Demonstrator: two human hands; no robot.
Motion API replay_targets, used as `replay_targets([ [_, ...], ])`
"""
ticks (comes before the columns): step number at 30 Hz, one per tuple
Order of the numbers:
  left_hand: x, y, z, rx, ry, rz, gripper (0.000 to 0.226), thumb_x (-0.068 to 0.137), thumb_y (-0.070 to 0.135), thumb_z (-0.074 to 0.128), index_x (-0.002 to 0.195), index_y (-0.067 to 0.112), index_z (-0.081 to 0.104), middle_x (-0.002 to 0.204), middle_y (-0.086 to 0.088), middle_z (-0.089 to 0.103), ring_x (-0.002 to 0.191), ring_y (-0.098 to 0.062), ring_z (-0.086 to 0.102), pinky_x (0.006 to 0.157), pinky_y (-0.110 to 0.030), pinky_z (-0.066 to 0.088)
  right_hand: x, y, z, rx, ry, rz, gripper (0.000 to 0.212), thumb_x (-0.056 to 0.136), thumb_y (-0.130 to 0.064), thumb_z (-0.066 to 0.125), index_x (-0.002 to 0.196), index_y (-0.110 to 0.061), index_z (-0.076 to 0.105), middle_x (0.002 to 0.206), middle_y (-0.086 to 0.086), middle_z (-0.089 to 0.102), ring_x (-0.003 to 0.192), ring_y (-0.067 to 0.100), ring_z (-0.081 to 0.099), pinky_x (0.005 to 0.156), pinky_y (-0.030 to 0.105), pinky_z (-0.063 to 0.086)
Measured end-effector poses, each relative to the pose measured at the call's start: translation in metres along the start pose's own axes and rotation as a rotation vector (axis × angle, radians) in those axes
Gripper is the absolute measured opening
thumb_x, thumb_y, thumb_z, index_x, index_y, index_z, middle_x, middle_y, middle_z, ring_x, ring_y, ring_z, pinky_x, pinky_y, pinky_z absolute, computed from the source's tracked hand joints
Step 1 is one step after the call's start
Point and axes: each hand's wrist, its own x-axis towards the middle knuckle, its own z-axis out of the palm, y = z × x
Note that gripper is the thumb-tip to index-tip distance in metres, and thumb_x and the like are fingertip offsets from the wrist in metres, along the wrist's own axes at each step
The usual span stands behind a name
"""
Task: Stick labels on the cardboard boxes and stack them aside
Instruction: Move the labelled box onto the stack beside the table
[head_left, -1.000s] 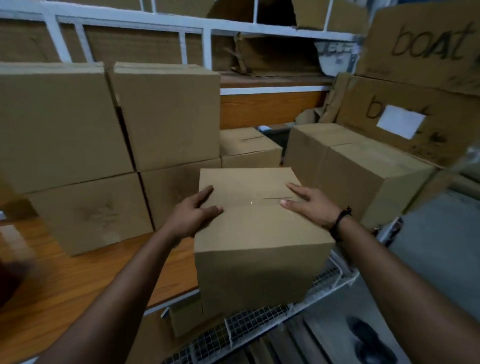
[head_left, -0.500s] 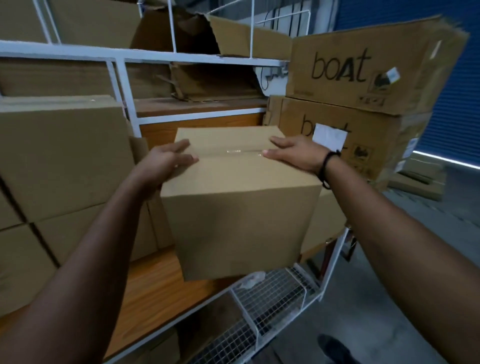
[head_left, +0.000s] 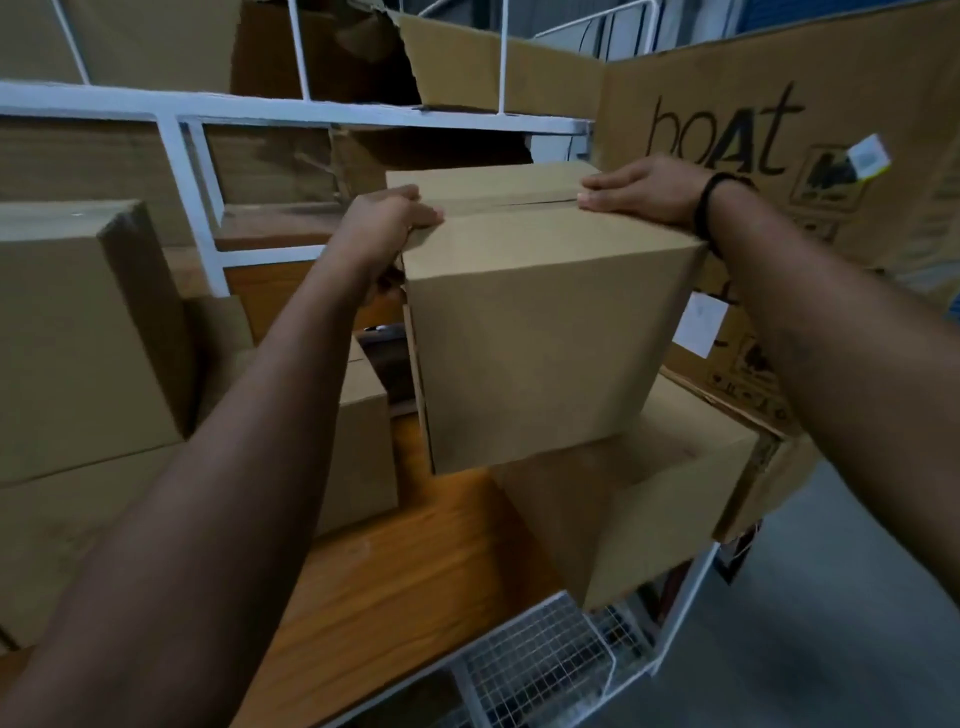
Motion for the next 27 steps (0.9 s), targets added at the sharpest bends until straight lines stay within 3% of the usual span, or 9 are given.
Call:
replay_targets([
  [2, 0.025, -0.006, 0.015, 0.008, -0.013, 0.006, 0.014, 0.097, 0.03, 0.056, 0.109, 0.037, 0.059, 0.107, 0.001, 0.053, 0.1, -0.026, 0.058, 0.088, -0.046, 0.054, 0.026, 0.012, 0.001, -0.053, -0.002, -0.014, 0.06, 0.081, -0.064, 0.06, 0.134, -0.037, 0.054, 0.151, -0.003, 0.038, 0.138, 0.023, 0.032, 0.112, 0.042, 0.021],
  [5, 0.067, -0.021, 0.035, -0.004, -0.025, 0.001, 0.016, 0.097, 0.028, 0.054, 0.087, 0.04, 0.052, 0.102, 0.001, 0.054, 0.097, -0.024, 0.059, 0.085, -0.043, 0.054, 0.065, 0.026, 0.002, -0.123, -0.005, -0.016, 0.057, 0.083, -0.063, 0.058, 0.133, -0.035, 0.055, 0.149, -0.003, 0.042, 0.135, 0.023, 0.037, 0.109, 0.04, 0.025],
  [8, 0.11, -0.03, 0.049, -0.036, 0.003, -0.008, 0.012, 0.096, 0.031, 0.055, 0.104, 0.039, 0.059, 0.106, -0.001, 0.056, 0.094, -0.025, 0.06, 0.071, -0.039, 0.054, 0.107, 0.035, -0.004, -0.125, 0.018, -0.014, 0.054, 0.083, -0.062, 0.06, 0.129, -0.035, 0.058, 0.146, -0.003, 0.046, 0.131, 0.023, 0.041, 0.105, 0.04, 0.029],
  [11, 0.149, -0.041, 0.057, -0.021, -0.019, 0.012, 0.037, 0.097, 0.031, 0.053, 0.134, 0.029, 0.054, 0.113, -0.001, 0.055, 0.09, -0.021, 0.059, 0.06, -0.032, 0.051, 0.143, 0.047, -0.001, -0.124, 0.008, -0.003, 0.052, 0.084, -0.059, 0.061, 0.129, -0.033, 0.059, 0.145, -0.003, 0.047, 0.13, 0.022, 0.042, 0.104, 0.038, 0.029],
  [13, 0.171, -0.048, 0.063, -0.051, -0.03, 0.03, 0.02, 0.098, 0.025, 0.049, 0.113, 0.033, 0.059, 0.109, 0.002, 0.054, 0.088, -0.017, 0.057, 0.061, -0.031, 0.051, 0.165, 0.058, 0.004, -0.113, 0.007, -0.006, 0.052, 0.085, -0.058, 0.061, 0.13, -0.032, 0.059, 0.145, -0.003, 0.048, 0.13, 0.02, 0.042, 0.103, 0.033, 0.028],
  [15, 0.185, -0.052, 0.069, -0.058, -0.042, 0.035, 0.018, 0.098, 0.021, 0.047, 0.09, 0.036, 0.053, 0.099, 0.006, 0.052, 0.086, -0.013, 0.055, 0.057, -0.028, 0.049, 0.184, 0.068, 0.009, -0.083, -0.008, 0.002, 0.05, 0.086, -0.054, 0.062, 0.13, -0.029, 0.06, 0.144, -0.004, 0.048, 0.129, 0.018, 0.042, 0.097, 0.027, 0.027],
  [18, 0.203, -0.056, 0.08, -0.013, -0.039, 0.033, 0.022, 0.099, 0.022, 0.046, 0.08, 0.034, 0.048, 0.091, 0.008, 0.05, 0.084, -0.012, 0.055, 0.049, -0.025, 0.048, 0.212, 0.081, 0.014, -0.073, -0.041, 0.009, 0.049, 0.086, -0.055, 0.062, 0.126, -0.026, 0.063, 0.143, -0.003, 0.049, 0.128, 0.02, 0.044, 0.099, 0.029, 0.03],
  [24, 0.227, -0.07, 0.094, -0.011, 0.006, 0.012, 0.017, 0.102, 0.029, 0.047, 0.086, 0.035, 0.051, 0.097, 0.007, 0.052, 0.091, -0.014, 0.058, 0.063, -0.032, 0.055, 0.253, 0.099, 0.017, -0.127, -0.101, -0.01, 0.052, 0.086, -0.057, 0.06, 0.127, -0.025, 0.063, 0.145, -0.001, 0.047, 0.13, 0.022, 0.043, 0.1, 0.027, 0.028],
  [27, 0.235, -0.077, 0.104, -0.026, 0.075, 0.019, 0.013, 0.102, 0.031, 0.048, 0.112, 0.029, 0.055, 0.102, 0.008, 0.052, 0.095, -0.016, 0.058, 0.066, -0.033, 0.054, 0.266, 0.106, 0.017, -0.142, -0.103, -0.018, 0.053, 0.084, -0.061, 0.06, 0.124, -0.027, 0.065, 0.144, -0.001, 0.049, 0.127, 0.023, 0.045, 0.103, 0.033, 0.031],
])
